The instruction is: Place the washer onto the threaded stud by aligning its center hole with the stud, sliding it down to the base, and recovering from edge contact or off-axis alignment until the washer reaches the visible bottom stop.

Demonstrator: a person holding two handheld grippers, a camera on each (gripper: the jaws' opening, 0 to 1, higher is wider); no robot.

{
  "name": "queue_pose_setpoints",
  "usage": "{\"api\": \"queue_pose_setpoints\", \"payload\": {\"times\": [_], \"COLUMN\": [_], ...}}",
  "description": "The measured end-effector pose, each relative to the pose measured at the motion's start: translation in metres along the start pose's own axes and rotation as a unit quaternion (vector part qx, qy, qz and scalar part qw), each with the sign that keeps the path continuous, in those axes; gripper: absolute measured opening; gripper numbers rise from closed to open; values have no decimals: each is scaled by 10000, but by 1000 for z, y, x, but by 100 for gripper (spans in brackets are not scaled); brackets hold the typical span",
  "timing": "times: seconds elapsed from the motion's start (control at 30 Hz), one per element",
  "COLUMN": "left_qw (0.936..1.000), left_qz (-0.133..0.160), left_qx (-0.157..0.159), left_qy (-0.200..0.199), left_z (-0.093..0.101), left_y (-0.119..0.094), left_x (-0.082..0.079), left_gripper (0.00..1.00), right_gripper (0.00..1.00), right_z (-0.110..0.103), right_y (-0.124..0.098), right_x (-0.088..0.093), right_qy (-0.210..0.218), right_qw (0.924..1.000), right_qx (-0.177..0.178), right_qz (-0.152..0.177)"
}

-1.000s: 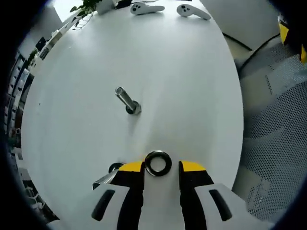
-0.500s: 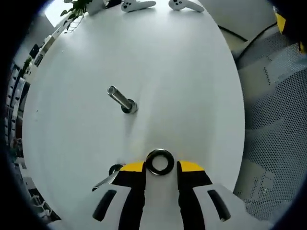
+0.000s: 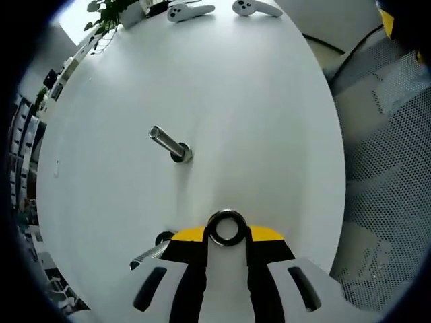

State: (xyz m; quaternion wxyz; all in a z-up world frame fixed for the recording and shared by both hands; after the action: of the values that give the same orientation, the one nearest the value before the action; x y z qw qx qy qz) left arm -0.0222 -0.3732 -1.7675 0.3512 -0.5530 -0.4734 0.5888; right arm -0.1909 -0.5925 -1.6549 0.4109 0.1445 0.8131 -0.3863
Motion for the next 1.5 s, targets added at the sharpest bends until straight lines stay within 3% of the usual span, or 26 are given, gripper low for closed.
{"api": "queue_pose_setpoints", "payload": {"times": [0.2, 0.6, 0.8, 0.97, 1.17, 1.5], "left_qw": [9997, 9964, 9934, 9897, 9896, 9948], "left_qz": [147, 446, 581, 735, 724, 345], "left_qx": [-83, -455, -699, -939, -1033, -848], "left_qy": [-183, -564, -698, -789, -688, -436], "left_z": [3, 11, 1, -15, -29, -42], "left_y": [-15, -68, -92, -106, -105, -75], "left_x": [3, 23, 26, 19, 8, 1], "left_gripper": [19, 19, 19, 19, 19, 19], "right_gripper": [22, 22, 22, 22, 22, 22], "right_z": [0, 0, 0, 0, 0, 1], "right_y": [0, 0, -1, -2, -2, -2], "right_x": [0, 0, 0, 0, 0, -1], "right_qy": [-9, 10, 55, 57, 97, 108], "right_qw": [10000, 10000, 10000, 9999, 9998, 9998], "right_qx": [-4, -3, 19, 21, 56, 98], "right_qz": [-1, 26, 81, 97, 145, 163]}}
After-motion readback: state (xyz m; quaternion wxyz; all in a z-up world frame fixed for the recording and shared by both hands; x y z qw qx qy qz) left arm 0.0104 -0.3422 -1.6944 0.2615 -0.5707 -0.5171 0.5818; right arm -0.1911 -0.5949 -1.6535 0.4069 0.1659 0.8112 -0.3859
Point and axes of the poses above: the point that each gripper's makers call its tool centre point, and the gripper's own axes: y roughly forward along the fingers, z roughly to its right, x roughly out of its underside, the point moved 8 cm from there along -y, roughly backward along the fingers, and after that the axes turned 6 degrees about z, right-handed, at the moved point
